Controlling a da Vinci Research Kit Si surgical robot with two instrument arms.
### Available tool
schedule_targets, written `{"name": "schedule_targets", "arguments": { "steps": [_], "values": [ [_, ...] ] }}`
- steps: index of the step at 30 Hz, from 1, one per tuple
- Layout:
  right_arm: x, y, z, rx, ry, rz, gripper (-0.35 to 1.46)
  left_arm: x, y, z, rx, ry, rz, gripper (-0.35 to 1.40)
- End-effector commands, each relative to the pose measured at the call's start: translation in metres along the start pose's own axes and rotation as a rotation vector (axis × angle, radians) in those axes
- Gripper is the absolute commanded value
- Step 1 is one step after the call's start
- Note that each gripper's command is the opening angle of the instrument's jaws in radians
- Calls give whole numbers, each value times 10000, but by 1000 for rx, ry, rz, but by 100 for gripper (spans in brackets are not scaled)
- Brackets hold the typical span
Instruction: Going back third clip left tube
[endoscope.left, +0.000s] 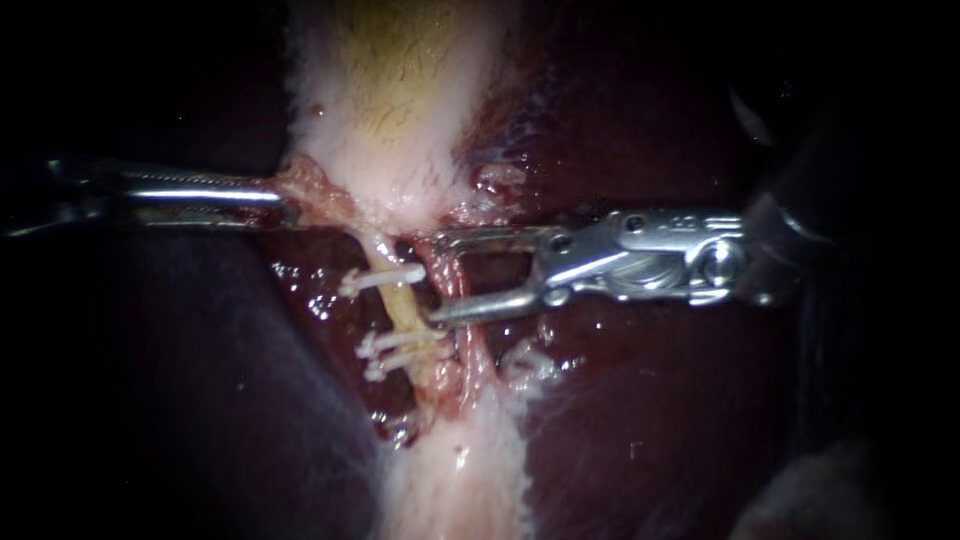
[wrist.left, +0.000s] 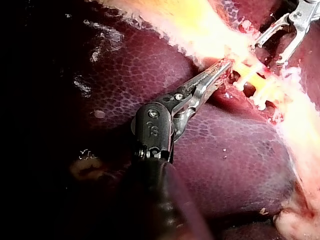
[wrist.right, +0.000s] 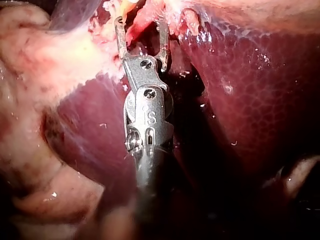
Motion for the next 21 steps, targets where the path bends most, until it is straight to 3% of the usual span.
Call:
{"name": "schedule_targets", "arguments": {
  "steps": [1,11,21],
  "values": [
    [0,-1,-7,5,0,-8,50,0,-1,0,-2,0,0,-35],
    [3,-26,-65,40,-1,-50,50,0,-2,0,-2,0,0,-35],
    [7,-28,-86,50,0,-64,50,-1,-2,2,-1,0,0,-35]
  ]
}}
